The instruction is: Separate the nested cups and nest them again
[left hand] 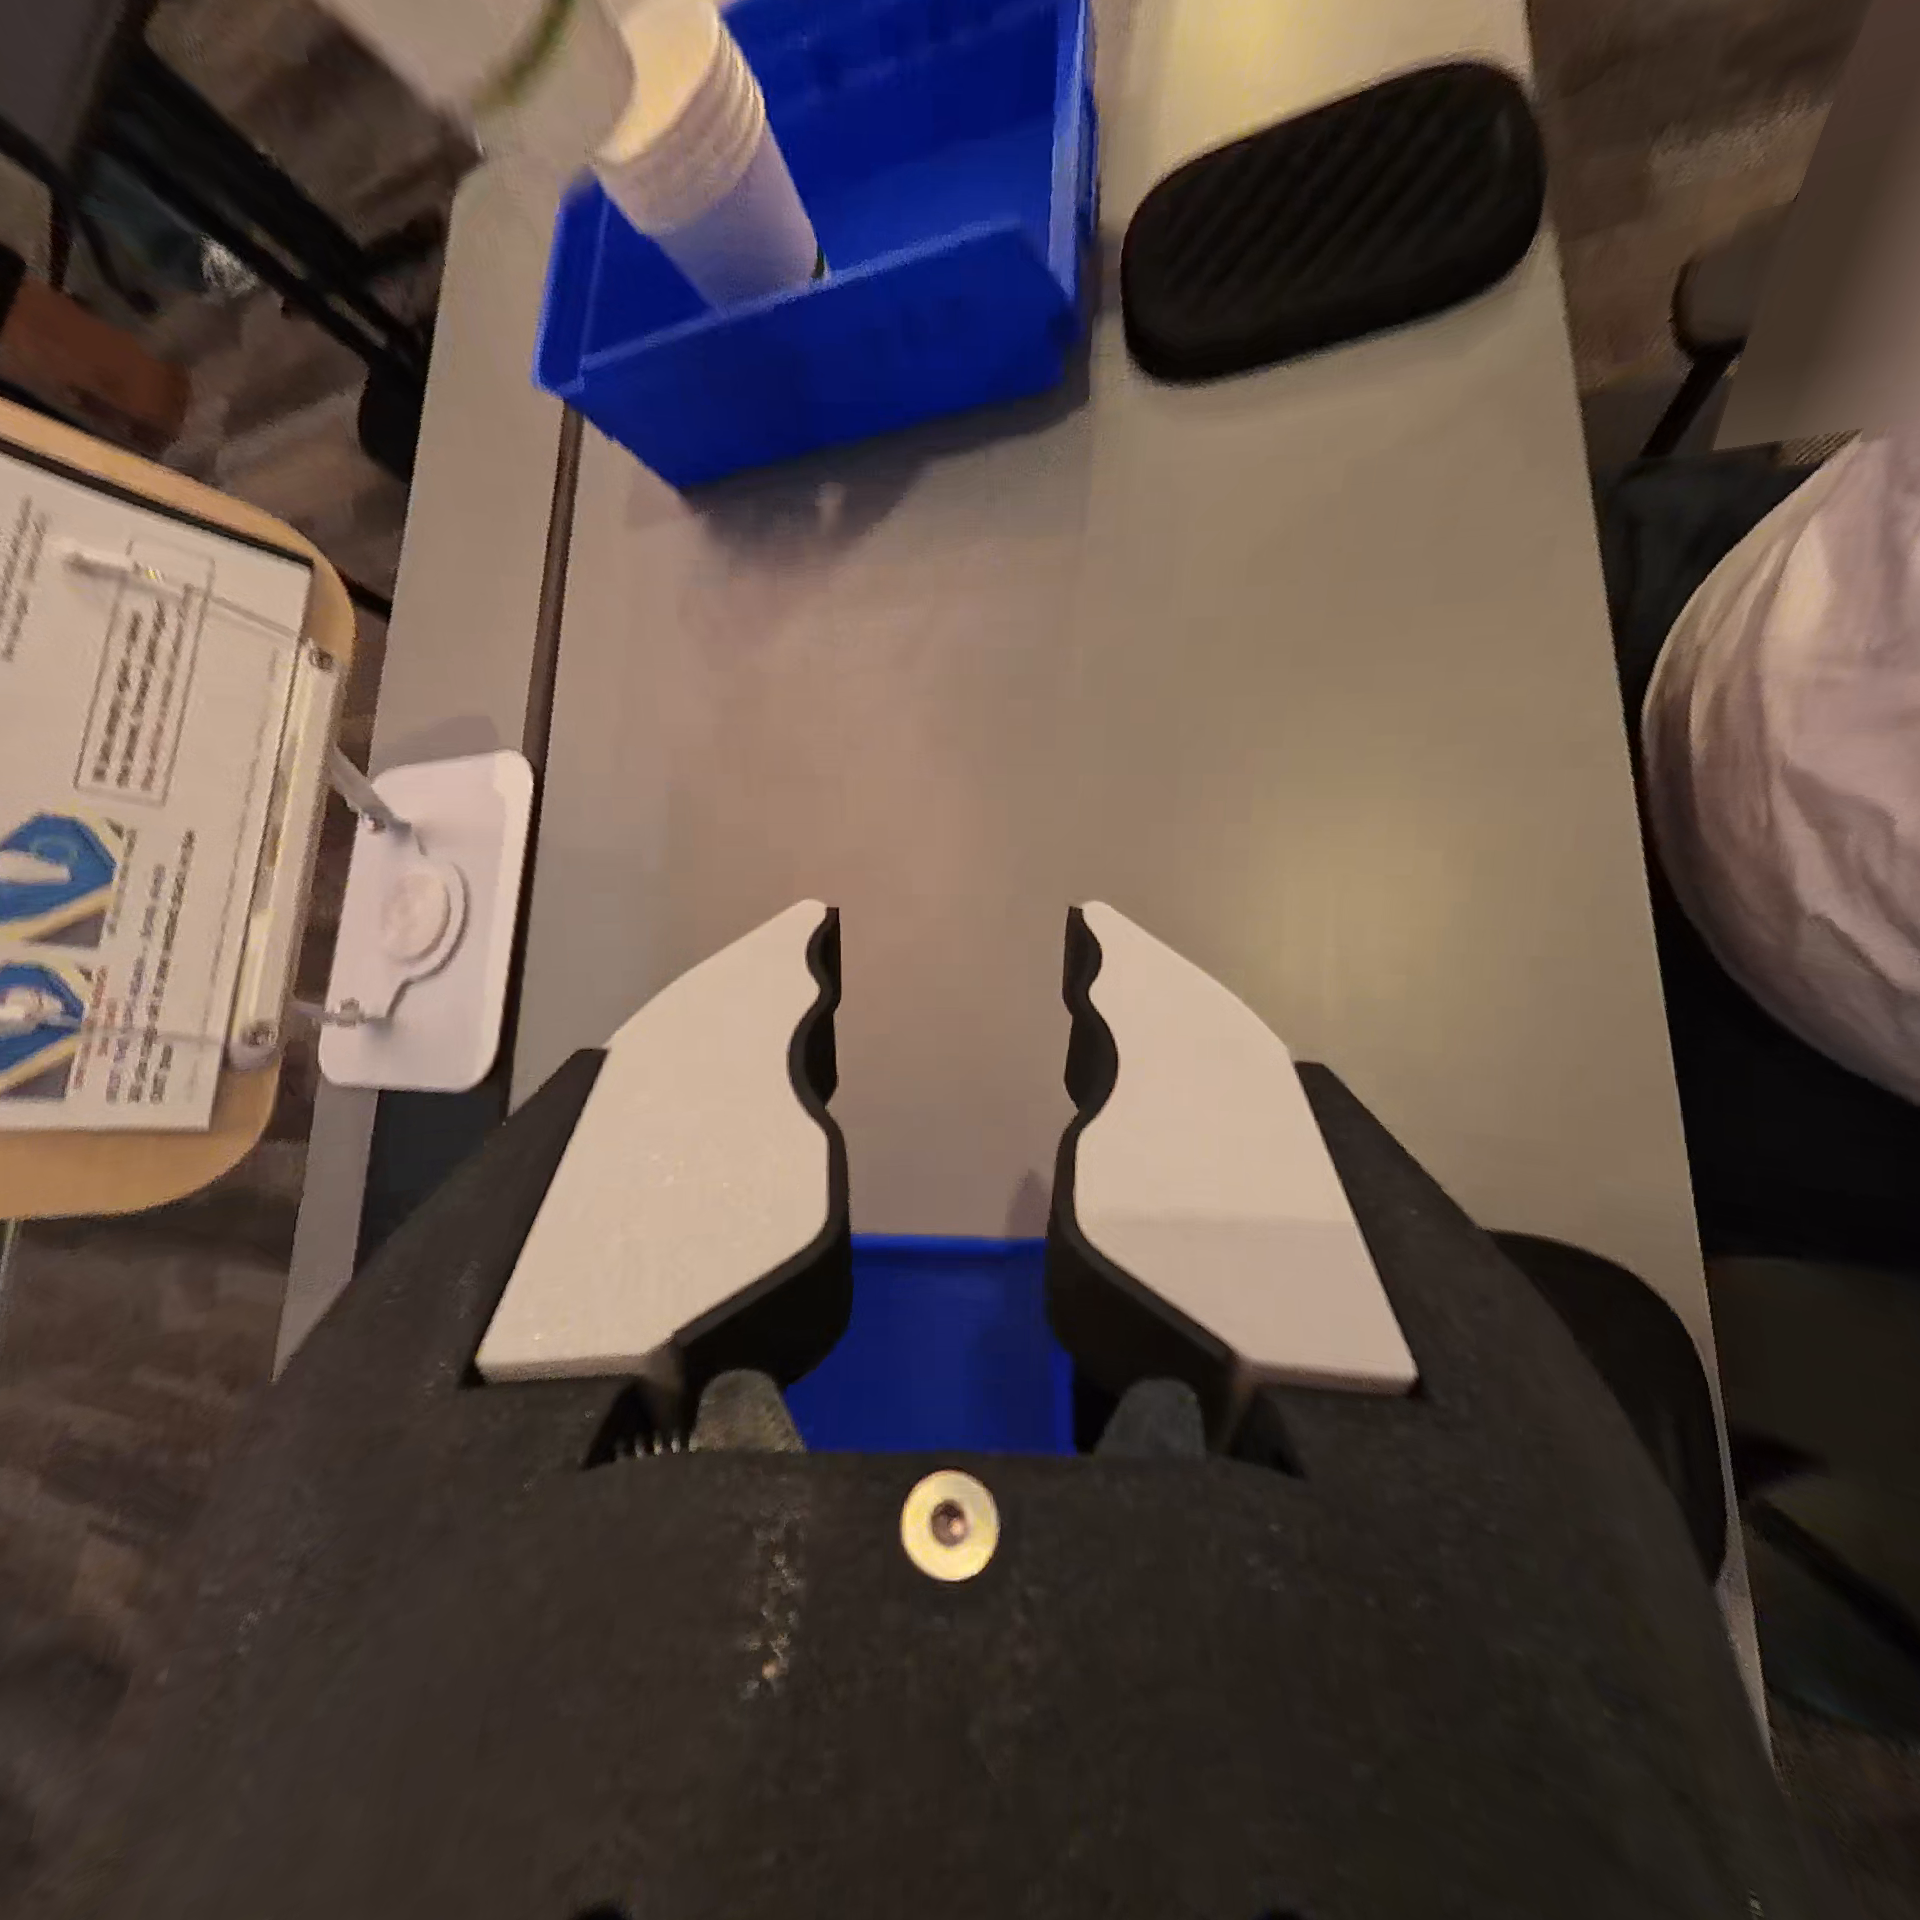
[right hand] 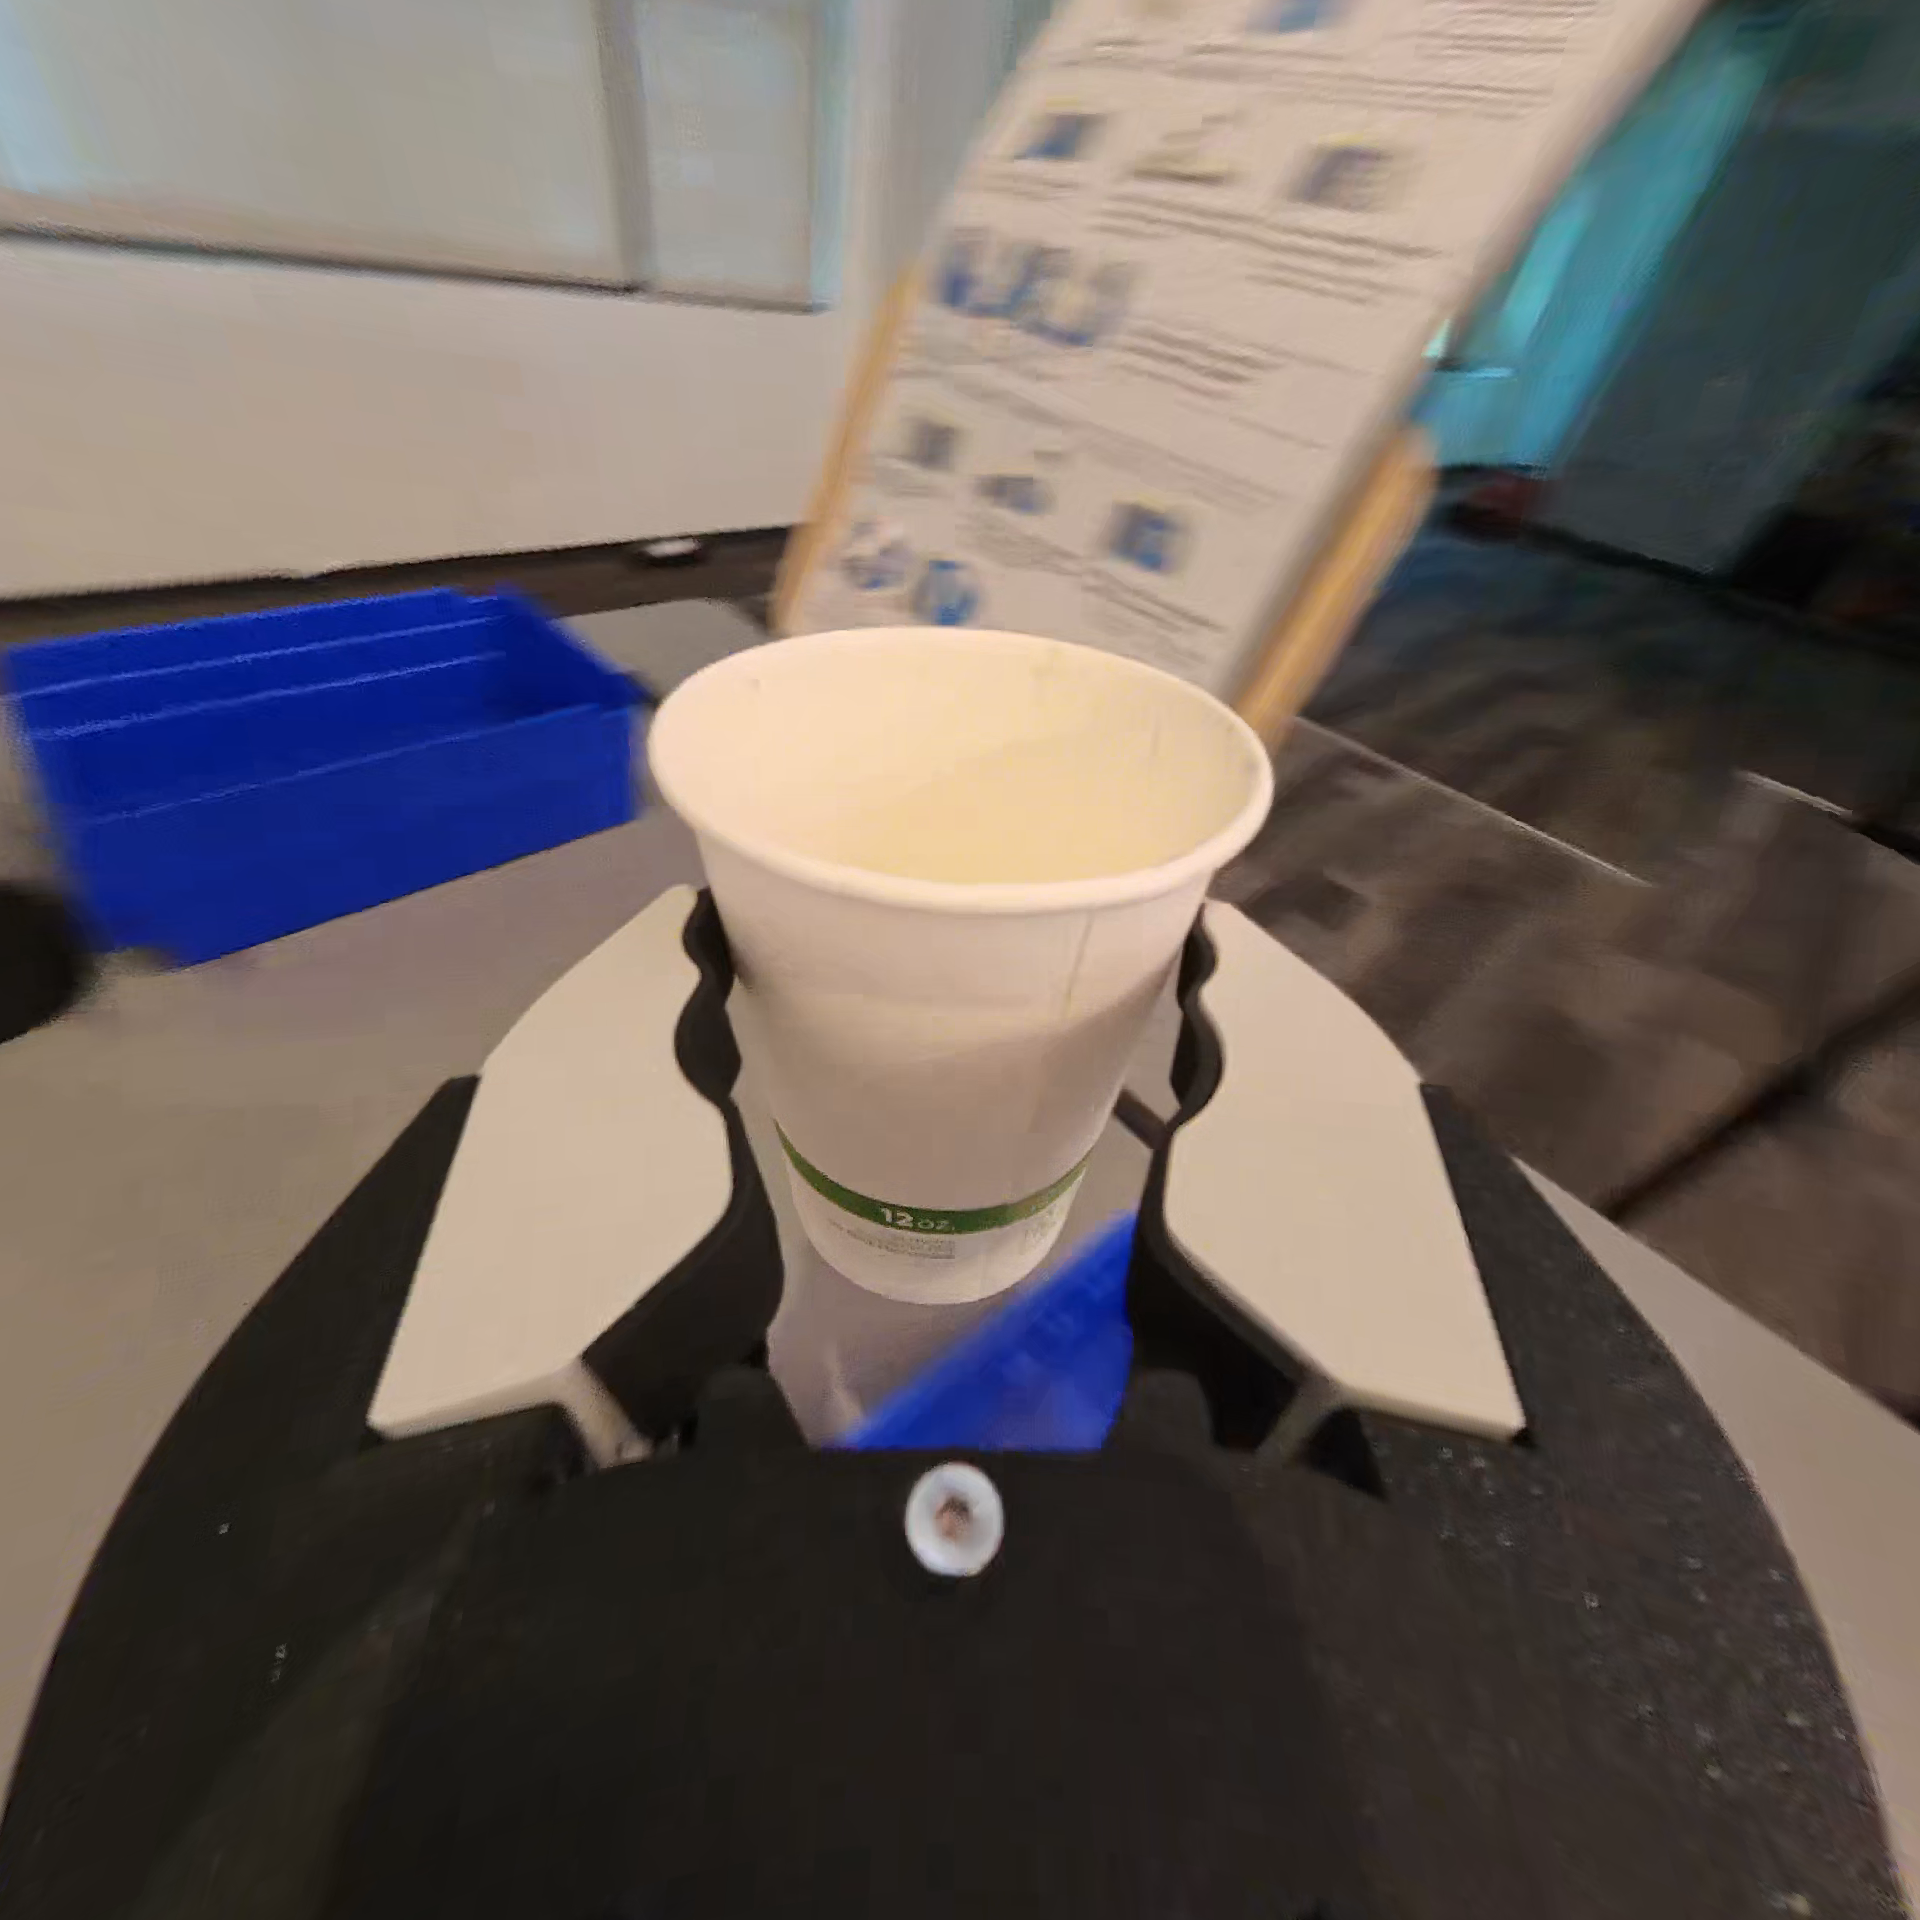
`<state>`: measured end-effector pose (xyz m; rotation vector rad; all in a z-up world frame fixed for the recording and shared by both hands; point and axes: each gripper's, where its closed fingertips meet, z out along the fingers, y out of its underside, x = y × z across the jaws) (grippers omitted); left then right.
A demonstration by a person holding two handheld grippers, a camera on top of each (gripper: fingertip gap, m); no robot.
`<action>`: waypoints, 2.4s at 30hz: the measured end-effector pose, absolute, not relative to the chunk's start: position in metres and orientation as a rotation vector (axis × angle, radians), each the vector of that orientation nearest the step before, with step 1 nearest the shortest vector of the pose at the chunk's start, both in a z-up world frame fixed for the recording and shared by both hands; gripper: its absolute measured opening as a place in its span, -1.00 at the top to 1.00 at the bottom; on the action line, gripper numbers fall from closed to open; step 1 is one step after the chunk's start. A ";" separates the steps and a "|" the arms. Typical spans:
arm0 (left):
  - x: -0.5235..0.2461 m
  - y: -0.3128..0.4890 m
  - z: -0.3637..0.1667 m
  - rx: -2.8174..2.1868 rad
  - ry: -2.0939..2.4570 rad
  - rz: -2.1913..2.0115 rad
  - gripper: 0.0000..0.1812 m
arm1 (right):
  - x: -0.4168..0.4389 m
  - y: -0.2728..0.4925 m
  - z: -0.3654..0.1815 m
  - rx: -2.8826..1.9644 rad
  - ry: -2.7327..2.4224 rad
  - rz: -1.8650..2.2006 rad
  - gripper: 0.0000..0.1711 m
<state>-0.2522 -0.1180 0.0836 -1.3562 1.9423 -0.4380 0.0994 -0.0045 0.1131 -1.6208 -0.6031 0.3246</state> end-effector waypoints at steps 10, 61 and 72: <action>-0.253 -0.109 0.091 -1.368 1.828 -0.484 0.59 | 0.221 -0.002 0.063 -1.622 -0.240 0.280 0.04; -0.510 0.085 -0.077 -2.761 0.486 -0.080 0.22 | 0.304 -0.101 -0.132 -2.950 0.265 0.249 0.77; -0.503 0.053 -0.119 -2.972 0.530 -0.145 0.88 | 0.303 -0.103 -0.134 -3.008 0.234 0.205 0.93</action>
